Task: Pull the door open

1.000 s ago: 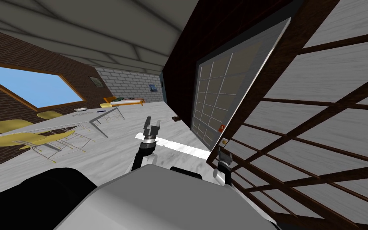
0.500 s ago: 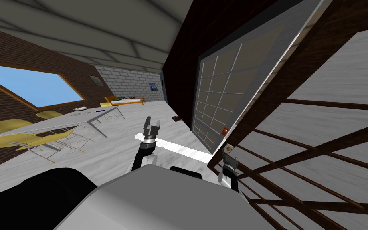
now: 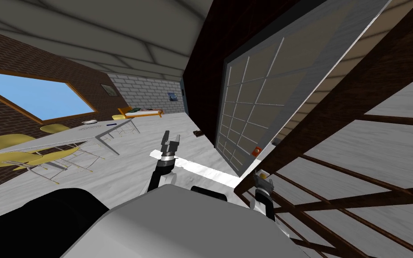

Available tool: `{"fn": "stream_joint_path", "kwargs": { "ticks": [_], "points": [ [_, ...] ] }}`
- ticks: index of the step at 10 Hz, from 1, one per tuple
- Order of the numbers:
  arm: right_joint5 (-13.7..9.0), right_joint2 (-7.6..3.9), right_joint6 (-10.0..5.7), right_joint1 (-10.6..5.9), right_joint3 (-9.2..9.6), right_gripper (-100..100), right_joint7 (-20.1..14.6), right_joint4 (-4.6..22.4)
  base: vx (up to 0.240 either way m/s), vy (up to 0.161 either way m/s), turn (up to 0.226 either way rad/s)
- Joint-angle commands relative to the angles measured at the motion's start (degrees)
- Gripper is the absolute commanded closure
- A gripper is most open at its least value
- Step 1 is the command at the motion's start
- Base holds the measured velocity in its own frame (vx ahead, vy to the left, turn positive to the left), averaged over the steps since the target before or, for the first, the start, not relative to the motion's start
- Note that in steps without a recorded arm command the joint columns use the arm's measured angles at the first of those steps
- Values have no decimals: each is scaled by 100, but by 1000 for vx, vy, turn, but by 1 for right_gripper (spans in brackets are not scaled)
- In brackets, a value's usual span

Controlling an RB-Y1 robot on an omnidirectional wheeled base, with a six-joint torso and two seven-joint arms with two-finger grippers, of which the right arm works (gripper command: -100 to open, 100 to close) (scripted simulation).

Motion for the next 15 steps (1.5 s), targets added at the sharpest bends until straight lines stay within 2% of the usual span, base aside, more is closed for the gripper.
{"fn": "stream_joint_path", "kwargs": {
  "ticks": [1,6,7,15],
  "points": [
    [-1,10,23,9,-2,100,31,-25,-9,1,-10],
    [-1,10,23,9,-2,100,31,-25,-12,0,2],
    [68,-1,50,14,105,100,-40,-53,-152,2,64],
    [390,-57,117,15,608,100,-394,-223,-230,-5,62]
  ]
}}
